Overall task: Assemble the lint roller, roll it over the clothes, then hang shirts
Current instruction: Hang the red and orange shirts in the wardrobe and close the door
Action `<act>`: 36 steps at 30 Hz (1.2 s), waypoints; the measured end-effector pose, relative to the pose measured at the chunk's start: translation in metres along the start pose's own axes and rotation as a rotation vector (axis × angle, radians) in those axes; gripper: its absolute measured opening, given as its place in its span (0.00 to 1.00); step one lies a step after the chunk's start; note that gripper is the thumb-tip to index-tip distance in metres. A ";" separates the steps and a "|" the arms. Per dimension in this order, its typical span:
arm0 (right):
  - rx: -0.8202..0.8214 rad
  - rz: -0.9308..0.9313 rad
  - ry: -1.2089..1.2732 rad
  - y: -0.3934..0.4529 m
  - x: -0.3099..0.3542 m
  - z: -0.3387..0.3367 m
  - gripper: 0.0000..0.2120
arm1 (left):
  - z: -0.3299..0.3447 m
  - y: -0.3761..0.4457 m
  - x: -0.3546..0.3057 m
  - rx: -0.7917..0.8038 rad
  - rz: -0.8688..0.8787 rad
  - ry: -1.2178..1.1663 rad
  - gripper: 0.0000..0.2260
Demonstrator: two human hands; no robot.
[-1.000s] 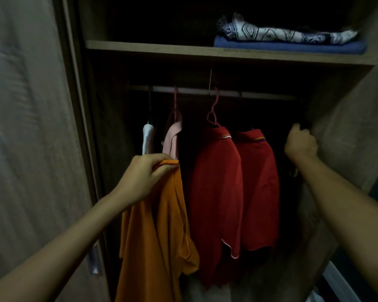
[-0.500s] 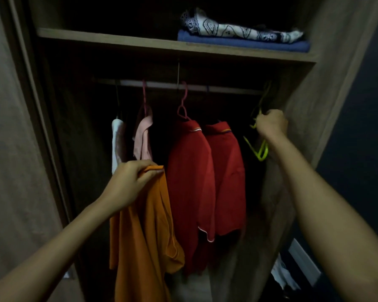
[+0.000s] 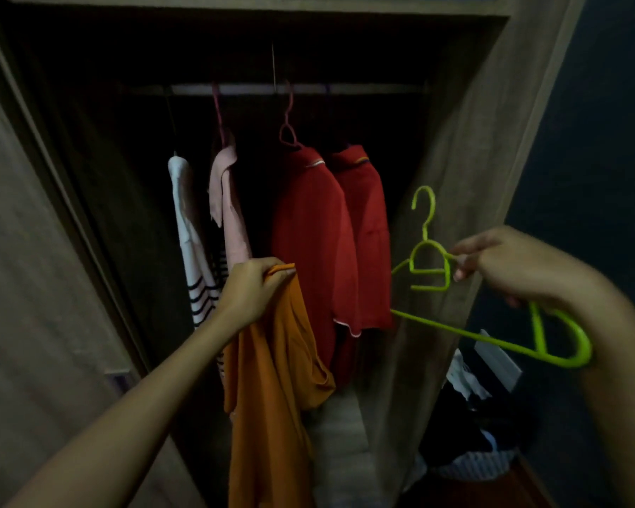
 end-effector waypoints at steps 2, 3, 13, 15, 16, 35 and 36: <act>0.068 0.000 -0.036 -0.019 -0.005 0.001 0.11 | 0.011 -0.007 0.007 0.013 -0.013 0.007 0.11; 0.103 -0.004 -0.040 -0.027 -0.007 0.002 0.11 | 0.015 -0.010 0.010 0.022 -0.019 0.012 0.11; 0.300 -0.023 0.163 -0.065 0.009 0.009 0.14 | 0.025 -0.036 0.022 0.075 -0.059 0.032 0.09; 0.271 -0.041 0.144 -0.061 0.009 0.015 0.13 | 0.023 -0.039 0.020 0.076 -0.041 0.020 0.09; 0.256 -0.041 0.136 -0.059 0.009 0.019 0.13 | 0.022 -0.040 0.019 0.079 -0.036 0.015 0.08; 0.348 0.957 1.342 -0.062 -0.019 0.220 0.17 | -0.004 -0.084 -0.001 0.198 0.026 -0.101 0.07; 0.362 0.965 1.376 -0.063 -0.014 0.224 0.18 | -0.005 -0.089 0.002 0.211 0.018 -0.105 0.07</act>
Point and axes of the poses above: each hand's wrist, its own y-axis towards the middle knuckle, its own z-axis out of the palm, x = y × z, the point moved 5 cm from there along y, towards the middle knuckle, and after that the axes turned 13 degrees about -x, right-handed, at the moved point
